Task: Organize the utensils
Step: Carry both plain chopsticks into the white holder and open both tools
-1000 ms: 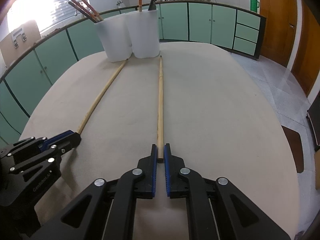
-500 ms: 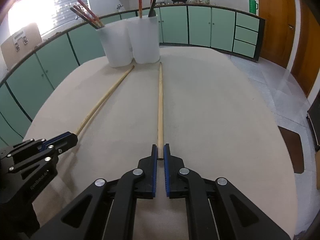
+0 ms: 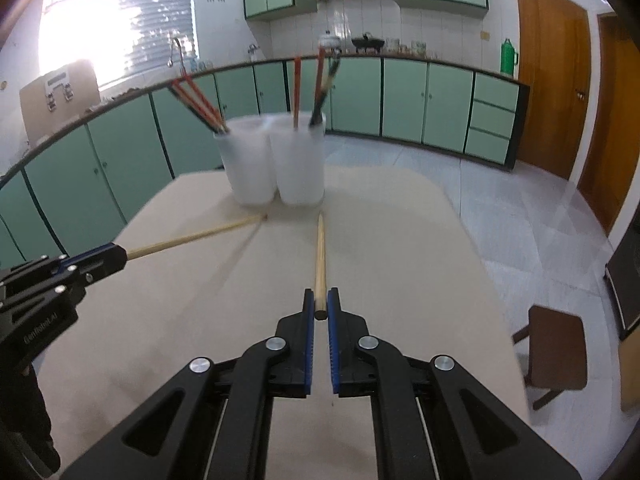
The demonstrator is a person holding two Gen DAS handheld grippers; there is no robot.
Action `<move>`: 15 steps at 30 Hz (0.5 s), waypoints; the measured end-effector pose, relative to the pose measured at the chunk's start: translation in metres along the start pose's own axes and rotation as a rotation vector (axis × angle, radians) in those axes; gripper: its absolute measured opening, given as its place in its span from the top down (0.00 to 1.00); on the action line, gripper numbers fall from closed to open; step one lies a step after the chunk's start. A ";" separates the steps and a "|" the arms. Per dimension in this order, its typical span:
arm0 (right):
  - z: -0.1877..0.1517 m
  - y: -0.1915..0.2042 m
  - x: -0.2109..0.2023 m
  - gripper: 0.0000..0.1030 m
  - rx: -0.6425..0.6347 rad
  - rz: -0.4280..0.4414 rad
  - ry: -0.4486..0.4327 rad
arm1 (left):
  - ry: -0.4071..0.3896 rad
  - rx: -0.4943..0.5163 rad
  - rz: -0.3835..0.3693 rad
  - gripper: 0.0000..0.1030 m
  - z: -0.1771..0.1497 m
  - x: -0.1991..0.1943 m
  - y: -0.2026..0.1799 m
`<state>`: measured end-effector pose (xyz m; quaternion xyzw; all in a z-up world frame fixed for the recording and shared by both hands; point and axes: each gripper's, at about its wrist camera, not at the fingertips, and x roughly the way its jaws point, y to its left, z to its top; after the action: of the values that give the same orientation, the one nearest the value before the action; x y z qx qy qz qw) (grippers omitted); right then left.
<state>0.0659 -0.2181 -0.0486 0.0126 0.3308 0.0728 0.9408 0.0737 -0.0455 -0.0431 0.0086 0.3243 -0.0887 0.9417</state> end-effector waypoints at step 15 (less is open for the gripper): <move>0.081 0.004 -0.035 0.94 -0.084 0.081 -0.113 | -0.162 0.031 -0.056 0.94 0.075 -0.033 0.002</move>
<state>0.0894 -0.2174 0.0367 -0.0095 0.2730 0.1237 0.9540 0.0942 -0.0434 0.0358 0.0070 0.2457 -0.1204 0.9618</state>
